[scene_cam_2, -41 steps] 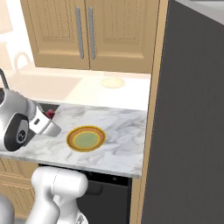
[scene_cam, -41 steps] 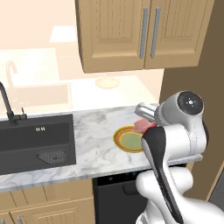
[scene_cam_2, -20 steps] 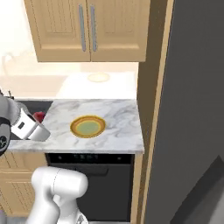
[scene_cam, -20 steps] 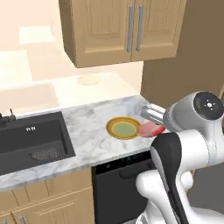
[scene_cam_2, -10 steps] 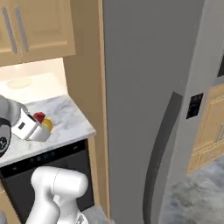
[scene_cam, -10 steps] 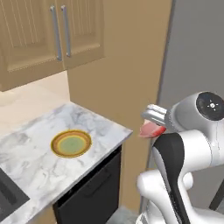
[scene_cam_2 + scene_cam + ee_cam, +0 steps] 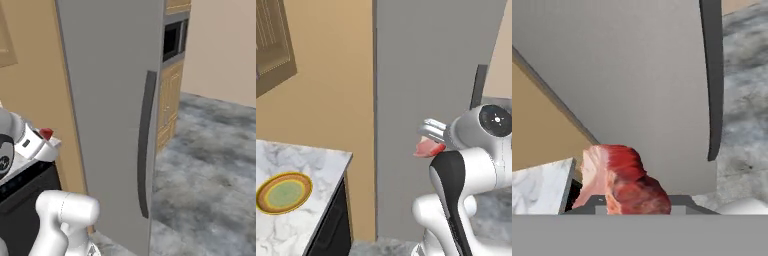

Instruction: Place the steak on the counter behind the older steak on the same shelf of the fridge to maintain FIFO order. Close the fridge door when finished.

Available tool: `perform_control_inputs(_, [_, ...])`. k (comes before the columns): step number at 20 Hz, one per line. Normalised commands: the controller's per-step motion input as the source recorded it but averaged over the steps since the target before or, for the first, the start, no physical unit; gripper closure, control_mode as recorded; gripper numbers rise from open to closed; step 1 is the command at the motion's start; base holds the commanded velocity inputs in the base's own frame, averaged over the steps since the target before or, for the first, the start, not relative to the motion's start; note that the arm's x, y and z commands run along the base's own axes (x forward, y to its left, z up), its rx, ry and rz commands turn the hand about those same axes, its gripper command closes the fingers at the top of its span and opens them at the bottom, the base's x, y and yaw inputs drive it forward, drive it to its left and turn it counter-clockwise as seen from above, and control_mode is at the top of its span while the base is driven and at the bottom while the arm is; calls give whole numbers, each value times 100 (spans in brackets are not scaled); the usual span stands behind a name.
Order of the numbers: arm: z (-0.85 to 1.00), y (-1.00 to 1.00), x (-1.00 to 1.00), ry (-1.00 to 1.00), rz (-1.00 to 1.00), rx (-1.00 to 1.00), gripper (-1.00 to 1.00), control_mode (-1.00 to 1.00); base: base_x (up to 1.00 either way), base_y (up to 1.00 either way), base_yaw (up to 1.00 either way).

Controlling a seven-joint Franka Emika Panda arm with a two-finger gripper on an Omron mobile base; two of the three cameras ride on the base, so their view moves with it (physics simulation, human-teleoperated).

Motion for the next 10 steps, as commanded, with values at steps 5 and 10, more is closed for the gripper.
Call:
perform_control_inputs(5, [0, 0, 0, 0, 0, 0, 100, 100, -100, 4, -59])
perform_control_inputs(10, [0, 0, 0, 0, 0, 0, 100, 100, -76, -33, -57])
